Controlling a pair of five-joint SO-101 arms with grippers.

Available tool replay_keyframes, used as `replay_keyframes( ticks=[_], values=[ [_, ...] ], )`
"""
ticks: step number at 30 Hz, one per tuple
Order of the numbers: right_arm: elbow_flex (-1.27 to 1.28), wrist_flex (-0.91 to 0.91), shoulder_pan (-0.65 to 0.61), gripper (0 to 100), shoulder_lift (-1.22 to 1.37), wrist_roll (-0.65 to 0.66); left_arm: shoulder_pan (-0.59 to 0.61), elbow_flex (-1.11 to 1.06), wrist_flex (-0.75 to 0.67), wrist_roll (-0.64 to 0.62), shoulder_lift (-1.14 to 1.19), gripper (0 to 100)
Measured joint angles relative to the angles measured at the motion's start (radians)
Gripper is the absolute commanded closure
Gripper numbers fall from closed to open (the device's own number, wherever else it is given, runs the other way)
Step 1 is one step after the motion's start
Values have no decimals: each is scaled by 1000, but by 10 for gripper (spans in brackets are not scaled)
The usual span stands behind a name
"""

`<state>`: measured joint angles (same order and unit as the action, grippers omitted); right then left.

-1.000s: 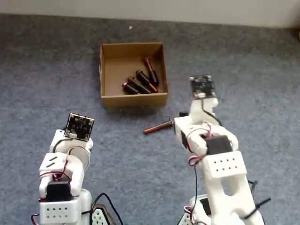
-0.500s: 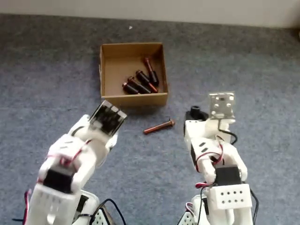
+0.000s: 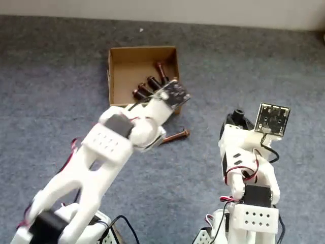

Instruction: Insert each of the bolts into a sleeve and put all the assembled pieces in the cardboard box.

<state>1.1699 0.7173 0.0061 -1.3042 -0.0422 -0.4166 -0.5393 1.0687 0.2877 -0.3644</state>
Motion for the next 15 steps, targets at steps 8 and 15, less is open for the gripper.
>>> replay_keyframes(
  ticks=[8,15],
  values=[
    [0,0,3,992,-3,0,-81,258,0,66,422,819],
    [0,0,3,992,-3,0,-89,502,0,72,729,819]
  ],
)
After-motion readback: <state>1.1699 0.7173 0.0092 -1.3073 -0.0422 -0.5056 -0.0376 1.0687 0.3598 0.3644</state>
